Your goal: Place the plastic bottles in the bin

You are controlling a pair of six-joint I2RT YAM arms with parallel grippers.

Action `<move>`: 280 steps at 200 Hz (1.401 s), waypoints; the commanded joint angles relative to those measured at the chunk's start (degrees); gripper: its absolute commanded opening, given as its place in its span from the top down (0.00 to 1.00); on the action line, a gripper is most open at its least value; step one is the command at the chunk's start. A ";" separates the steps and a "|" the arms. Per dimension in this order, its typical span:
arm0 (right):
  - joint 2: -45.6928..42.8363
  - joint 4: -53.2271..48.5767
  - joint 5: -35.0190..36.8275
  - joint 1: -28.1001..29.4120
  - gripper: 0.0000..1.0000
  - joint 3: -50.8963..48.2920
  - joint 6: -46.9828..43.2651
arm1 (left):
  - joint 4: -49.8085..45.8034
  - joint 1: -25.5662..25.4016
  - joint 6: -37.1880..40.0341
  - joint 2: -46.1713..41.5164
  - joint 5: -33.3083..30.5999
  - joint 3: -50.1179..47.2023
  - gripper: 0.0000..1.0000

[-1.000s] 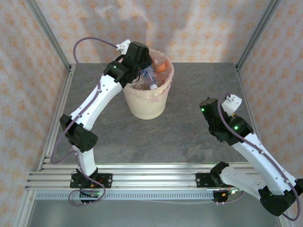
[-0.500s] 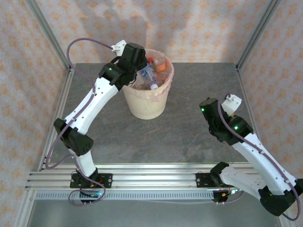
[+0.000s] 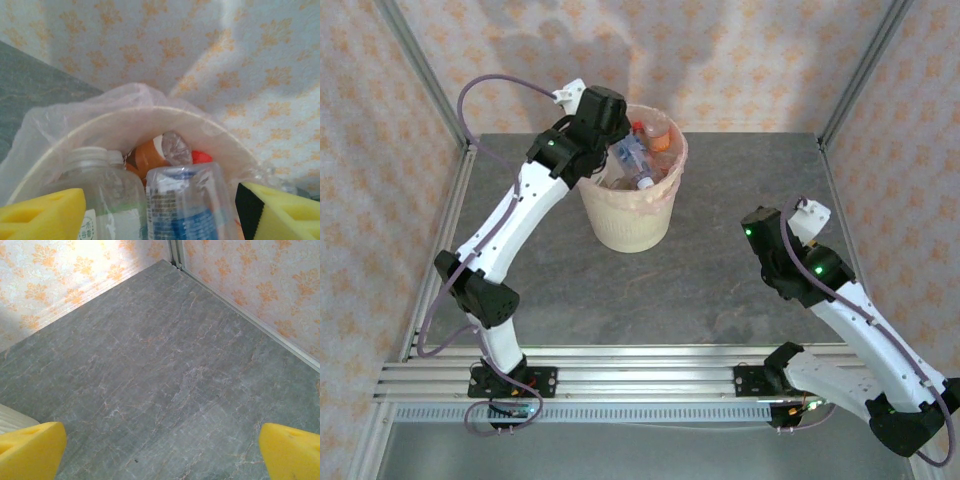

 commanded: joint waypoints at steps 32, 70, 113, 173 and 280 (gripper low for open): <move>-0.63 -1.58 1.70 -0.20 0.01 1.53 -0.65 | -1.42 2.10 4.69 -1.58 -4.02 6.41 0.09; -0.63 -1.14 1.88 -0.20 0.01 1.62 -0.95 | -0.54 3.65 5.50 -6.38 -5.32 2.35 0.00; -0.64 -2.47 2.86 -0.19 0.01 1.71 -0.44 | 7.83 6.63 5.19 -19.37 -7.45 -14.50 0.00; -0.72 -2.73 3.85 -0.20 0.01 0.49 0.52 | 12.87 9.58 6.10 -39.07 -15.95 -37.50 0.00; -1.05 -0.76 8.39 -0.20 0.01 -2.51 -2.87 | 13.59 10.13 6.09 -52.61 -23.09 -63.73 0.00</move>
